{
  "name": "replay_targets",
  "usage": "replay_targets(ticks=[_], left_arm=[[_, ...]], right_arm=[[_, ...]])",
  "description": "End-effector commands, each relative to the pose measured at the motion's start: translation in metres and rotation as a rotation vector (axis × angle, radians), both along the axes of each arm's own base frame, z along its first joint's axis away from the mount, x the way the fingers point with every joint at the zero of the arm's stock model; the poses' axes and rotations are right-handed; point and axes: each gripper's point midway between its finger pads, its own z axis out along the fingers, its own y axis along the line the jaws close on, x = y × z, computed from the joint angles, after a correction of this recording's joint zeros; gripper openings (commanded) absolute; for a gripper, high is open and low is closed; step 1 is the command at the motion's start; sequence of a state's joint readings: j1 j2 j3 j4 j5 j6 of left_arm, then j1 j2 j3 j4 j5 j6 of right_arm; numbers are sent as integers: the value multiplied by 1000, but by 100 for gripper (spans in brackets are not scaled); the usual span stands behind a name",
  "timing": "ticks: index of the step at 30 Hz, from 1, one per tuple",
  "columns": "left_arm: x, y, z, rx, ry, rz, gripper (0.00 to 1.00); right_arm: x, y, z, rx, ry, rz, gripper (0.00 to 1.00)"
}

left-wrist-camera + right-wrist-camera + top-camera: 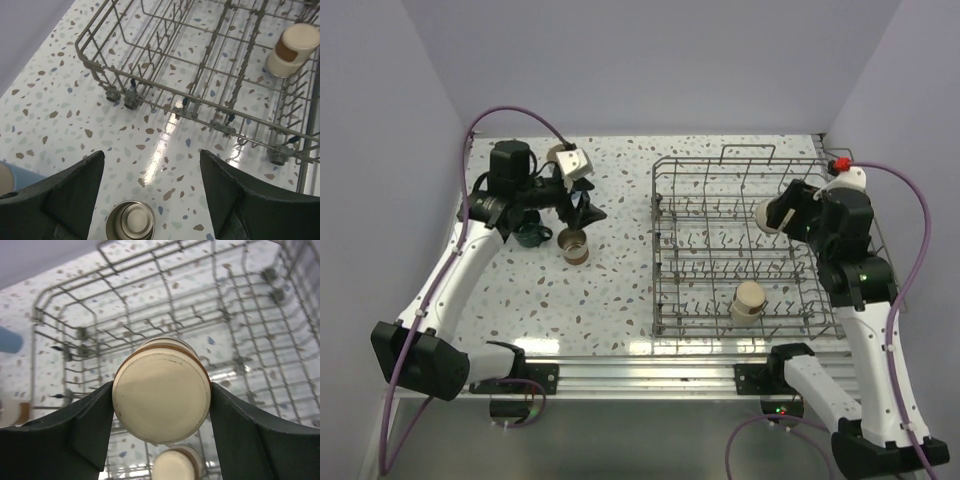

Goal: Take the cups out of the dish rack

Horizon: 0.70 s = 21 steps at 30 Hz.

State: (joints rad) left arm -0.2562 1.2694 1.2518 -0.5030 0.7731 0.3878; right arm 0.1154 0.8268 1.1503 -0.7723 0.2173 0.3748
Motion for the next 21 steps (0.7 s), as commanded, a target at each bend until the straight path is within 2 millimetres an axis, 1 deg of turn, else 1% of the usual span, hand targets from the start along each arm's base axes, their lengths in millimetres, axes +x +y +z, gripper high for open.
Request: replay_targets(ticks=[1, 2, 3, 4, 5, 6, 7, 8, 9, 10, 11, 12, 13, 14, 15, 16, 17, 18, 20, 21], left_arm=[[-25, -8, 24, -105, -15, -161, 79], [-28, -7, 27, -120, -13, -174, 78], [-29, -4, 29, -138, -4, -176, 78], [-34, -6, 32, -164, 6, -209, 78], [-35, -5, 33, -174, 10, -215, 78], [-34, -4, 33, -188, 25, -211, 79], [-33, -4, 33, -195, 34, -208, 80], [-32, -4, 32, -199, 42, -202, 80], [-31, -4, 33, -209, 52, -195, 80], [-27, -4, 31, -212, 65, -177, 80], [-25, -4, 32, -219, 74, -165, 80], [-23, -5, 34, -232, 86, -157, 80], [-23, -6, 36, -235, 84, -160, 80], [-23, -6, 38, -239, 85, -158, 80], [-23, -7, 42, -246, 84, -162, 81], [-24, -7, 44, -252, 83, -165, 80], [-24, -7, 47, -255, 75, -167, 80], [-25, -7, 52, -264, 71, -163, 81], [-22, -7, 55, -276, 81, -141, 81], [-23, -8, 59, -290, 89, -138, 81]], right_arm=[[31, 54, 61, 112, -228, 280, 1], [32, 74, 63, 196, -244, 363, 1], [40, 85, 83, 235, -333, 412, 1], [46, 95, 88, 280, -356, 447, 1], [45, 110, 88, 382, -355, 501, 1], [49, 118, 111, 416, -453, 543, 1], [52, 124, 116, 454, -476, 566, 0], [56, 135, 113, 521, -468, 585, 0], [58, 141, 118, 538, -497, 602, 0], [58, 148, 131, 544, -557, 627, 0], [57, 169, 128, 555, -549, 676, 0], [60, 176, 135, 548, -587, 676, 0], [58, 187, 136, 551, -595, 702, 0], [52, 208, 137, 568, -593, 759, 0], [57, 221, 129, 581, -570, 782, 0], [54, 234, 134, 600, -587, 835, 0], [54, 240, 134, 634, -577, 850, 0], [58, 247, 135, 656, -595, 873, 0], [53, 259, 132, 714, -579, 929, 0], [53, 262, 134, 725, -590, 947, 0]])
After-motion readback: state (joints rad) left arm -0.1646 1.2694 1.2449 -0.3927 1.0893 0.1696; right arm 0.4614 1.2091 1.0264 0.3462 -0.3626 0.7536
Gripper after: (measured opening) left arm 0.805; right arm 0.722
